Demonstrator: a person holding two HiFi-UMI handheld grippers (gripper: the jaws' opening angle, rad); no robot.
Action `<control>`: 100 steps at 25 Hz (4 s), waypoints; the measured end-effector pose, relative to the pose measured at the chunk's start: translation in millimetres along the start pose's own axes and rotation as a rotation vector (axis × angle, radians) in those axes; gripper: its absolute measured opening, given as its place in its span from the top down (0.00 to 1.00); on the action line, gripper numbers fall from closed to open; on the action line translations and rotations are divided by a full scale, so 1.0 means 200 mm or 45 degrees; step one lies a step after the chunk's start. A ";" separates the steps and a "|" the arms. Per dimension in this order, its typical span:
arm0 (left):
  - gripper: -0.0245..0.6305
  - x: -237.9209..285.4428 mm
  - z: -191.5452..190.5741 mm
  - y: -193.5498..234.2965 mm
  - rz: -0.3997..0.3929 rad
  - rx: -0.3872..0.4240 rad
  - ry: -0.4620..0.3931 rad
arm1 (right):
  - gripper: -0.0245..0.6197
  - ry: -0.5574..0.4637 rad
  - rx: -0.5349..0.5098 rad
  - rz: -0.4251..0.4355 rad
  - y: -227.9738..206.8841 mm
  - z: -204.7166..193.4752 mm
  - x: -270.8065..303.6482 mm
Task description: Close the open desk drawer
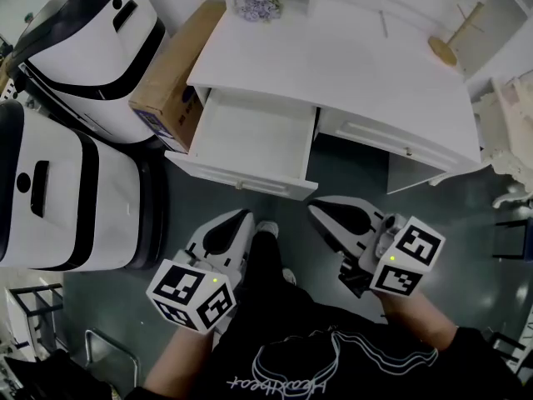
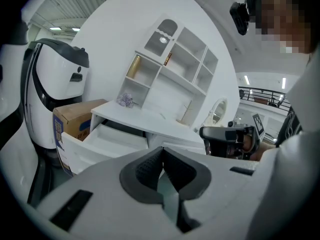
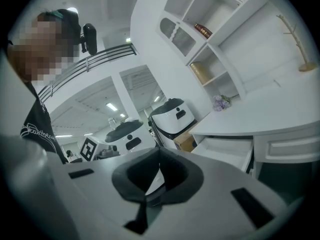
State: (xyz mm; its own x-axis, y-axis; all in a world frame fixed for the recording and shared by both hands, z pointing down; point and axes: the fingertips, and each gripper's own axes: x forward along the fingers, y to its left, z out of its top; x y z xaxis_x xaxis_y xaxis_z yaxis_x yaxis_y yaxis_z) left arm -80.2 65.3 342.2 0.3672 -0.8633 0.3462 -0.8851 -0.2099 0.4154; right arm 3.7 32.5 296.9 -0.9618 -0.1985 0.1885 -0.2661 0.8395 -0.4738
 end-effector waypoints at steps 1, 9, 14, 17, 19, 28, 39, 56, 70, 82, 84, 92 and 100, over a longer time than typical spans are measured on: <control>0.96 0.02 -0.01 0.03 0.002 0.002 0.007 | 0.95 0.007 0.013 -0.008 -0.03 -0.01 0.02; 0.96 0.18 -0.06 0.25 -0.001 0.007 0.040 | 0.95 0.030 0.090 -0.068 -0.24 -0.03 0.18; 0.96 0.27 -0.14 0.38 0.032 -0.028 0.088 | 0.95 0.041 0.141 -0.098 -0.35 -0.06 0.25; 0.96 0.32 -0.18 0.45 0.046 -0.062 0.123 | 0.95 0.058 0.173 -0.115 -0.42 -0.08 0.28; 0.96 0.35 -0.22 0.49 0.052 -0.076 0.146 | 0.95 0.064 0.192 -0.125 -0.46 -0.09 0.30; 0.96 0.44 -0.35 0.63 0.098 -0.091 0.212 | 0.95 0.081 0.260 -0.162 -0.54 -0.20 0.29; 0.96 0.50 -0.37 0.69 0.122 -0.086 0.221 | 0.95 0.075 0.309 -0.211 -0.59 -0.27 0.25; 0.96 0.55 -0.36 0.72 0.144 -0.092 0.239 | 0.95 0.060 0.347 -0.247 -0.66 -0.27 0.22; 0.96 0.67 -0.29 0.76 0.149 -0.066 0.273 | 0.95 0.022 0.384 -0.292 -0.74 -0.23 0.21; 0.96 0.80 -0.22 0.81 0.156 -0.055 0.276 | 0.95 0.010 0.414 -0.323 -0.83 -0.21 0.21; 0.96 0.83 -0.20 0.82 0.159 -0.055 0.276 | 0.95 0.007 0.419 -0.331 -0.85 -0.20 0.21; 0.96 0.92 -0.16 0.83 0.161 -0.054 0.270 | 0.95 0.013 0.451 -0.349 -0.92 -0.21 0.20; 0.96 1.01 -0.10 0.86 0.147 -0.048 0.261 | 0.95 0.026 0.476 -0.362 -0.97 -0.21 0.23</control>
State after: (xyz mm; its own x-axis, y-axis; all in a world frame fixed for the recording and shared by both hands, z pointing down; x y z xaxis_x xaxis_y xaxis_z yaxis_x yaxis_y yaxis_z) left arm -152.2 -135.4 500.8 0.3178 -0.7684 0.5555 -0.9147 -0.0942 0.3929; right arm 13.1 -118.3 433.4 -0.8471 -0.3810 0.3704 -0.5270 0.5125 -0.6779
